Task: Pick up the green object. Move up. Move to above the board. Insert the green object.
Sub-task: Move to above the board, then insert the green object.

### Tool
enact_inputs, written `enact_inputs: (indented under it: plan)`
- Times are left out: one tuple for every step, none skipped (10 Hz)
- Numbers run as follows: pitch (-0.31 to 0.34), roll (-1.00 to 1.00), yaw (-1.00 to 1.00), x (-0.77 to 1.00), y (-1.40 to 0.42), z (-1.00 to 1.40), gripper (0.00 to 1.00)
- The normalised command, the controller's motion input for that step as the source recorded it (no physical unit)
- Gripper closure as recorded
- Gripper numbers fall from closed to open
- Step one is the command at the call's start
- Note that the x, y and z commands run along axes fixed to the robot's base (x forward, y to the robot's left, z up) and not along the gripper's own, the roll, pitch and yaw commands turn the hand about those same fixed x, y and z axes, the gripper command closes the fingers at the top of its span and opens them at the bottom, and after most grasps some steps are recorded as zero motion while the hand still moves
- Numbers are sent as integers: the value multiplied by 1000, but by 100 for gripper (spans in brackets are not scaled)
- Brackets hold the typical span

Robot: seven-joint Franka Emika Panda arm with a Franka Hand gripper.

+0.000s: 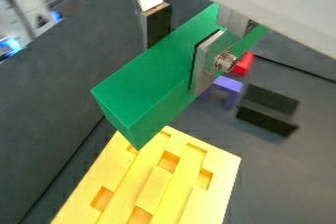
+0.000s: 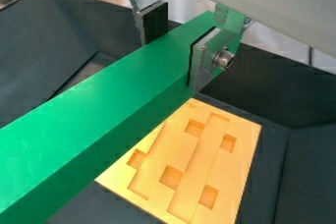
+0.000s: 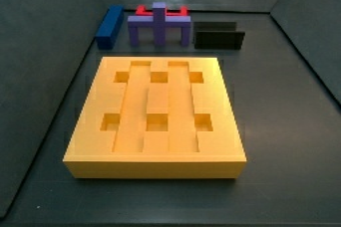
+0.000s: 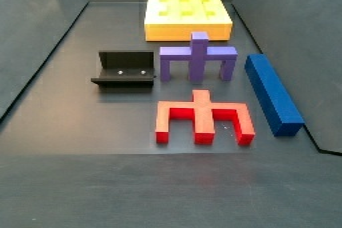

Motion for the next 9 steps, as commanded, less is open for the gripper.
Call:
enact_inputs:
  plan:
    - [211, 92, 898, 67, -31, 27, 100]
    - [200, 90, 636, 74, -33, 30, 100]
    - [184, 86, 407, 82, -35, 31, 100]
    - [156, 83, 201, 86, -34, 22, 100]
    - [0, 0, 0, 0, 0, -63, 100]
    - [-10, -1, 0, 0, 0, -134, 100]
    - [-40, -39, 0, 0, 0, -200, 100]
    - [-150, -194, 0, 0, 0, -446, 100]
    - [-173, -251, 9, -9, 0, -503, 100]
